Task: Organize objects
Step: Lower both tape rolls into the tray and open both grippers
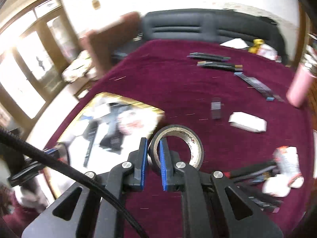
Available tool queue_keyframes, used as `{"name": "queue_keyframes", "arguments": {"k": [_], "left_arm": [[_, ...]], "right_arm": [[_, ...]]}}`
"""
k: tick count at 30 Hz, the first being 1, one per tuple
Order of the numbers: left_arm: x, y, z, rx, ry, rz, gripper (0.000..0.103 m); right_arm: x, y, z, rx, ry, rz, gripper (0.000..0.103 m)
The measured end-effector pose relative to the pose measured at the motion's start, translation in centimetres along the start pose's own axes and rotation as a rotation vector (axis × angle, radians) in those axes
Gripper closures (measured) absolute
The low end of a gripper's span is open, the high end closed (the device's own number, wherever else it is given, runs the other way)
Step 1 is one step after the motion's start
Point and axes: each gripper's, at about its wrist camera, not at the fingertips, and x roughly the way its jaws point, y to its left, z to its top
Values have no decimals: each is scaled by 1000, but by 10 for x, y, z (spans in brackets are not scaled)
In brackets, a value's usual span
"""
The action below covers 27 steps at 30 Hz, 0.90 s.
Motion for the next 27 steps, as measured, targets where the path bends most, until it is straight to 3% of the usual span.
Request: {"name": "queue_keyframes", "arguments": {"k": [7,13,22,27], "left_arm": [[-5,35,-7,-63,26,97,88],[-3,66,-8,-96,99,188,88],[6,74,-3,-82,118,186,87],[-7,76,-3,-110,92,146,84]], "right_arm": [[51,80,-15,-94,99,154,93],[101,121,-31,-130,202,188,93],[140,125,-38,-90,242,113,92],[143,118,-43,-11,276,180,85]]}}
